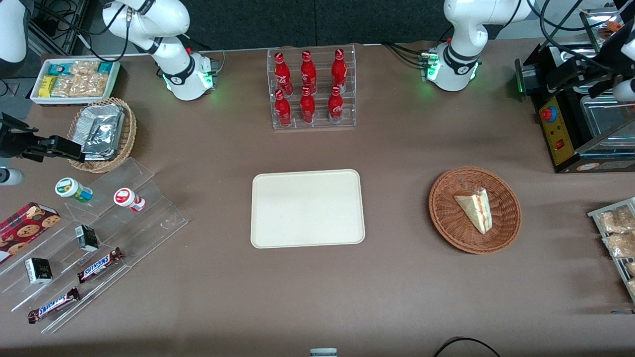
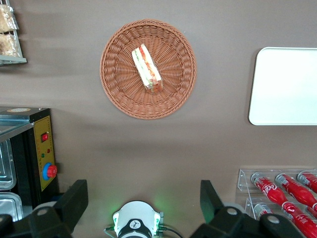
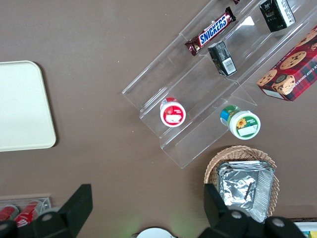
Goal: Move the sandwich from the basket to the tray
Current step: 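Move the left gripper over the sandwich in the wicker basket, then lower the left gripper and close it on the wrapped sandwich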
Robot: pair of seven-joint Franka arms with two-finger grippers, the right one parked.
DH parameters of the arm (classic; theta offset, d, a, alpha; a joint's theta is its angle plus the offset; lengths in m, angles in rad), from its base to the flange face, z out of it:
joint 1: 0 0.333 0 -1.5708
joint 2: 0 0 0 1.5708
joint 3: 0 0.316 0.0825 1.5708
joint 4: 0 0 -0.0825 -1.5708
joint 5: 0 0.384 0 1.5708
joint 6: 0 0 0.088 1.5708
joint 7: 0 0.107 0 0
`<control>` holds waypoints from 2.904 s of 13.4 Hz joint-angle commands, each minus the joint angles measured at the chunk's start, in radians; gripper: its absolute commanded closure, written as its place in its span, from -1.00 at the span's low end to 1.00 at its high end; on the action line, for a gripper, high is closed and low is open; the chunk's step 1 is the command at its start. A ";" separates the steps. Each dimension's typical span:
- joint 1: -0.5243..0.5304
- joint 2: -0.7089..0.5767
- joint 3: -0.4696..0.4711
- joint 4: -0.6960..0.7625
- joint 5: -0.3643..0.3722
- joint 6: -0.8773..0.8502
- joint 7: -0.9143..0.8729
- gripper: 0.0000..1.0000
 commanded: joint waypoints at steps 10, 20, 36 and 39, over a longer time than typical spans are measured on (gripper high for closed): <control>-0.011 0.192 0.002 -0.169 0.044 0.302 -0.361 -0.99; -0.046 0.290 0.000 -0.660 0.059 1.048 -0.736 -0.99; -0.048 0.396 -0.002 -0.668 0.153 1.139 -0.748 1.00; -0.078 0.358 -0.011 -0.558 0.153 0.925 -0.747 1.00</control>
